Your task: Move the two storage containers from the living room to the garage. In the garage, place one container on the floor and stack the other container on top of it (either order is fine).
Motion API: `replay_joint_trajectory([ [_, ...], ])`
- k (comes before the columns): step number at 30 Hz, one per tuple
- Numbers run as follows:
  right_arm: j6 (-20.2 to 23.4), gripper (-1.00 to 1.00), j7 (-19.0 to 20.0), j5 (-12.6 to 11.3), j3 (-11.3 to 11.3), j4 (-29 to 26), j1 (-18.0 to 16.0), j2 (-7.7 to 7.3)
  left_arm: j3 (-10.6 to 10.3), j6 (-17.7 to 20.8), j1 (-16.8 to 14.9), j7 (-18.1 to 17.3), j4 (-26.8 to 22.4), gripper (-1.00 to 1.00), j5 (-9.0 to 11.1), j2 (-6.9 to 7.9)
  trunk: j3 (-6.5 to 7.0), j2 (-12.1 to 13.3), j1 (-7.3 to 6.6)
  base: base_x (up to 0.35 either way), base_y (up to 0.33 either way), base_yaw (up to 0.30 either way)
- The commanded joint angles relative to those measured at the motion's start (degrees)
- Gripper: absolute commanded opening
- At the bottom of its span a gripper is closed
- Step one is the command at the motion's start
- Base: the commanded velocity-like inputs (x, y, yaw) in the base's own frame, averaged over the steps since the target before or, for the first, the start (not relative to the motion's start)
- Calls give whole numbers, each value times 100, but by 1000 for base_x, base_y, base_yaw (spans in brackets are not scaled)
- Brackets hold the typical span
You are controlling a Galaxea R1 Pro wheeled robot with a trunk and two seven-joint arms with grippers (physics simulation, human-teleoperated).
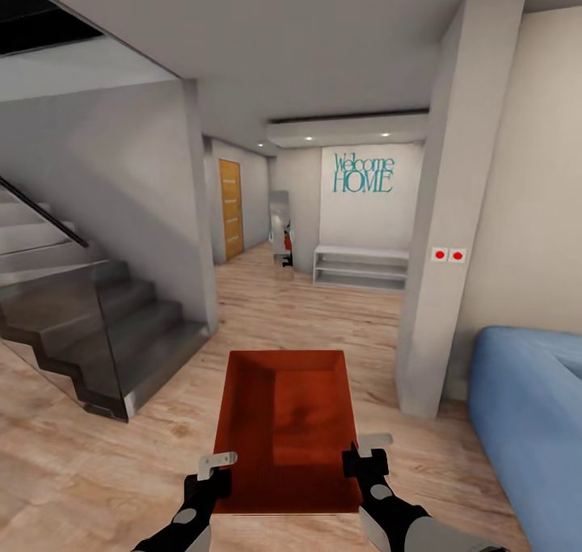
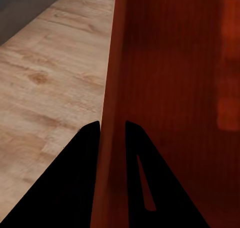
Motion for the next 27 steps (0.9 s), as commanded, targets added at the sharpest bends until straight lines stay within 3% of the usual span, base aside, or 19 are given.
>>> replay_joint_trajectory([
  [1,11,-100,124,-44,-232,16,-5,1,76,-79,-7,61,-23,-100,-94,4,-8,-5,4,322,0,0],
  [27,11,-100,124,-44,-234,16,-7,1,76,-94,-7,61,-11,-100,-94,12,-8,-5,4,322,0,0],
])
